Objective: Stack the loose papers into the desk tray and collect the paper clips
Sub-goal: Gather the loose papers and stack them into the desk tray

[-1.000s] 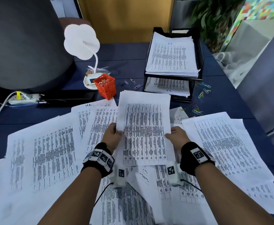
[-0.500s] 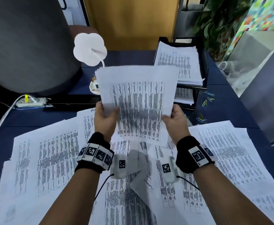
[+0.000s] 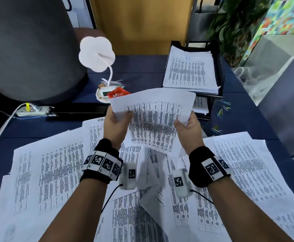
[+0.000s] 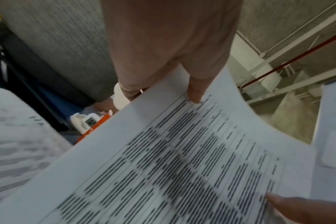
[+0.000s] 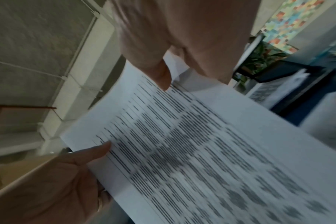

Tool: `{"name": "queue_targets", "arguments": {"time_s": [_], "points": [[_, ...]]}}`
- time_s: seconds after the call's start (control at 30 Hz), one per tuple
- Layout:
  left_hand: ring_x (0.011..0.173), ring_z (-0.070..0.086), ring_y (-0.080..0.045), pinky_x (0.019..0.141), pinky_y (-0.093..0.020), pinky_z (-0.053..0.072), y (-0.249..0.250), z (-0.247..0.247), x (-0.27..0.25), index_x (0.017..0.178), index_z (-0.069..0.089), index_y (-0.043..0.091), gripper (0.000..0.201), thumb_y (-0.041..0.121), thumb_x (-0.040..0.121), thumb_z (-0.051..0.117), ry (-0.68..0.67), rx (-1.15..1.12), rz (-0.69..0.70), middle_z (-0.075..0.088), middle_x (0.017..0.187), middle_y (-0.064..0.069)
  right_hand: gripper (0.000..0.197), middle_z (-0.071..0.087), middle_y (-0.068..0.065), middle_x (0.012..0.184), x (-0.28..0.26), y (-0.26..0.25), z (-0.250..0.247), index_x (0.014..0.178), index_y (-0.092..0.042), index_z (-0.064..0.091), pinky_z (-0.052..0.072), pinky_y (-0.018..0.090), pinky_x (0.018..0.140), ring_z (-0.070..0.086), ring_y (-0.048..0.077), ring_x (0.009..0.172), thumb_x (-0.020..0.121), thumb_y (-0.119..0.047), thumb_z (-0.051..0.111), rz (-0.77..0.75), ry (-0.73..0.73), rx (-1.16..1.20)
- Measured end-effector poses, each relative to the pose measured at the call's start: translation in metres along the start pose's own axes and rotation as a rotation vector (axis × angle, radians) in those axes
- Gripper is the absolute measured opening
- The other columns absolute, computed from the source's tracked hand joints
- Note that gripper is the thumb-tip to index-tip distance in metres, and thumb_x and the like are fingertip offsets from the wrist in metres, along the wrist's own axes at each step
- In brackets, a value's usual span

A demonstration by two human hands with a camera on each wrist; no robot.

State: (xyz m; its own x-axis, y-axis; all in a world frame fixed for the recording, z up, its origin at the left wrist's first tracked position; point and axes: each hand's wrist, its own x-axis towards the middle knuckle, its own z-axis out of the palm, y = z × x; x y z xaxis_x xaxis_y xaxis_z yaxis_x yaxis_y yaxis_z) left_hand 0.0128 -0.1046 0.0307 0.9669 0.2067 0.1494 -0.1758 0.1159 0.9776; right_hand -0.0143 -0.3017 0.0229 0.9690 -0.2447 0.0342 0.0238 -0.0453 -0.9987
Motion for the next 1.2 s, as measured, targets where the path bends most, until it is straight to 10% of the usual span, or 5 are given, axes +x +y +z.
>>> {"name": "queue_targets", "arguments": {"time_s": [0.37, 0.63, 0.77, 1.0, 1.2], "points": [[0.083, 0.063, -0.005, 0.067, -0.011, 0.049, -0.037, -0.002, 0.007, 0.104, 0.061, 0.005, 0.017, 0.01, 0.089, 0.063, 0.049, 0.087, -0.174, 0.067, 0.09, 0.001, 0.014, 0.067, 0.011, 0.11, -0.006, 0.079, -0.017, 0.106, -0.008, 0.057, 0.047, 0.044, 0.099, 0.061, 0.028, 0.106, 0.093, -0.012, 0.055, 0.295, -0.086, -0.26], [0.086, 0.055, -0.022, 0.083, -0.035, 0.046, -0.076, 0.008, 0.024, 0.108, 0.049, 0.008, 0.021, 0.004, 0.089, 0.057, -0.02, 0.355, -0.343, 0.06, 0.096, -0.012, 0.032, 0.066, 0.008, 0.115, -0.005, 0.093, -0.034, 0.123, -0.015, 0.057, 0.05, 0.045, 0.095, 0.062, 0.027, 0.105, 0.095, -0.004, 0.043, 0.433, -0.057, -0.255], [0.087, 0.056, -0.026, 0.08, -0.038, 0.048, -0.097, 0.019, 0.021, 0.115, 0.048, 0.006, 0.025, 0.005, 0.091, 0.051, -0.09, 0.496, -0.43, 0.059, 0.098, -0.011, 0.02, 0.066, 0.011, 0.096, -0.009, 0.098, -0.049, 0.101, -0.015, 0.061, 0.054, 0.032, 0.062, 0.063, 0.027, 0.08, 0.095, -0.007, 0.043, 0.575, 0.03, -0.223], [0.088, 0.063, -0.027, 0.086, -0.043, 0.054, -0.104, 0.049, 0.012, 0.122, 0.048, 0.008, 0.036, 0.017, 0.089, 0.061, -0.236, 0.452, -0.554, 0.066, 0.105, -0.012, 0.021, 0.062, 0.008, 0.084, -0.007, 0.1, -0.077, 0.083, -0.016, 0.058, 0.042, 0.025, 0.05, 0.057, 0.021, 0.069, 0.094, -0.006, 0.043, 0.601, 0.22, 0.007], [0.054, 0.066, -0.01, 0.046, -0.022, 0.047, -0.103, 0.062, 0.01, 0.112, 0.046, 0.008, 0.023, 0.012, 0.092, 0.057, -0.42, 0.477, -0.682, 0.065, 0.085, -0.008, 0.02, 0.059, 0.007, 0.085, 0.016, 0.088, -0.091, 0.08, -0.016, 0.055, 0.04, 0.024, 0.049, 0.053, 0.022, 0.072, 0.093, -0.009, 0.042, 0.582, 0.292, 0.024]]}}
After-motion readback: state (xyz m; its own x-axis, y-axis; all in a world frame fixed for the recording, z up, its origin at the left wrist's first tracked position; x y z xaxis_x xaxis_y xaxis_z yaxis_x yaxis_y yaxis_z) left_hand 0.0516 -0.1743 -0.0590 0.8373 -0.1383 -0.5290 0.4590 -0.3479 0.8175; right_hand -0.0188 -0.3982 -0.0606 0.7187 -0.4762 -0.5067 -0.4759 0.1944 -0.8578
